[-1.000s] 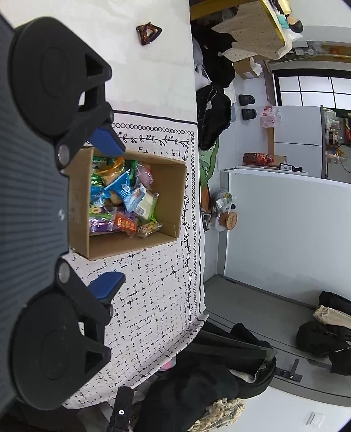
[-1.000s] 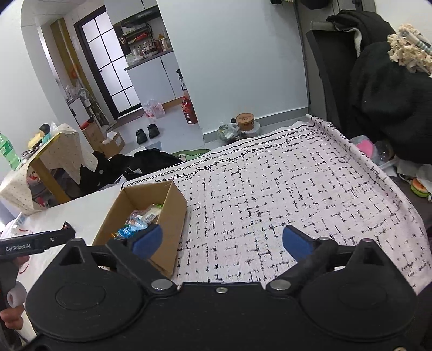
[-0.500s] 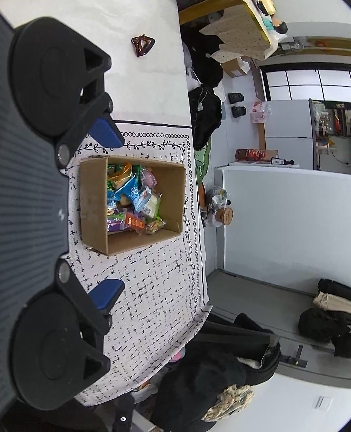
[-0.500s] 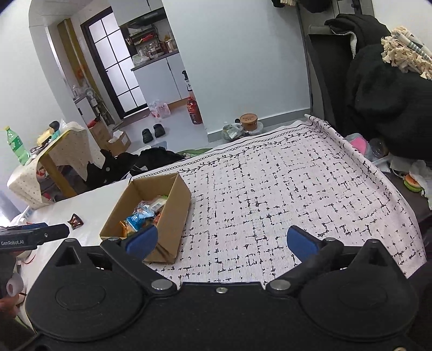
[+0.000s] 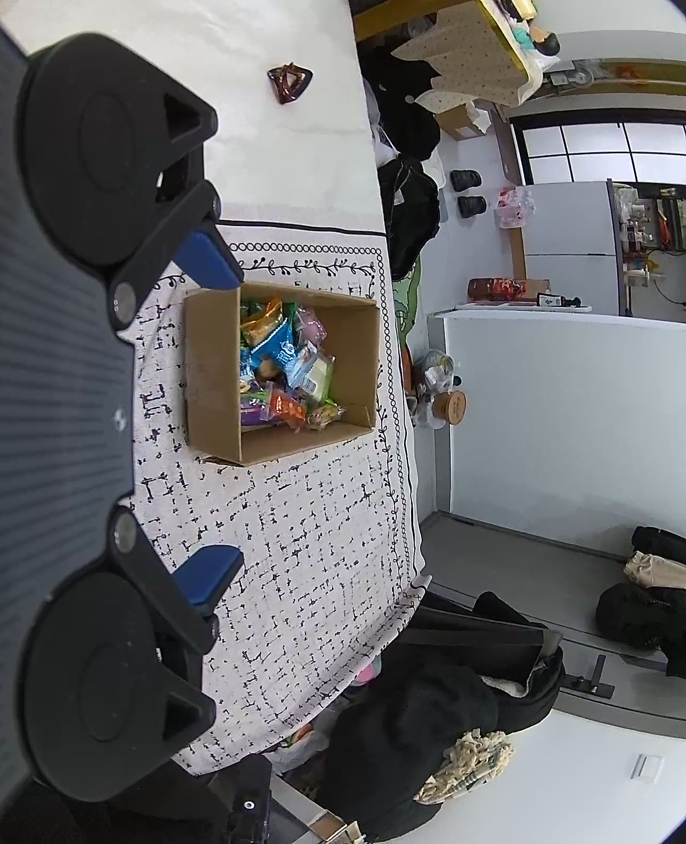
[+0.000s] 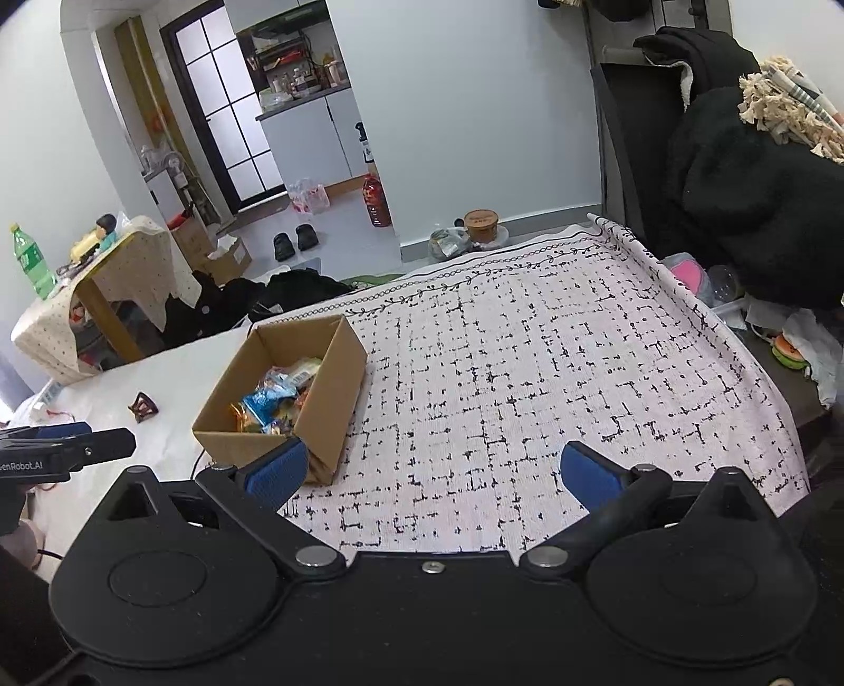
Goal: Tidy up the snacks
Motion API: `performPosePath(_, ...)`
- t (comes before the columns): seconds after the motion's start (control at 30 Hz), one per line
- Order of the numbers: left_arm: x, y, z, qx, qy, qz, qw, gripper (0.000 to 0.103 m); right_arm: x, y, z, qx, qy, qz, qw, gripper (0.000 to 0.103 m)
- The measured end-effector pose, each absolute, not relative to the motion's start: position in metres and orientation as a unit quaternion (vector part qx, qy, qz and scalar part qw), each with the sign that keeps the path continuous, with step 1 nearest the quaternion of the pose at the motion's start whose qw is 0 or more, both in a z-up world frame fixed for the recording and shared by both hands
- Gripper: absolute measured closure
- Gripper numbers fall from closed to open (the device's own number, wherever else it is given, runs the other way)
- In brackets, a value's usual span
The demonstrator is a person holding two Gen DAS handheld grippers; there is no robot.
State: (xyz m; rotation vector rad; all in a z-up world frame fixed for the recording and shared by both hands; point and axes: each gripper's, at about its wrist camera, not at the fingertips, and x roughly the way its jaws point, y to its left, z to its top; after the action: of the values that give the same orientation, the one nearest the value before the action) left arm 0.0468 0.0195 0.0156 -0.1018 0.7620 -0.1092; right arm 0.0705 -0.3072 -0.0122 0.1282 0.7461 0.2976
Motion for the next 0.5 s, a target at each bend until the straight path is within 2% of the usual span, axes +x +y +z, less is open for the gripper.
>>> performPosePath(0.5,0.0399,0.0133,0.0114,-0.048,0.376,-0.051,0.924,0.001,0.0661,-0.3091,-0.0095,0.053,0.362,0.143,0.920,0.000)
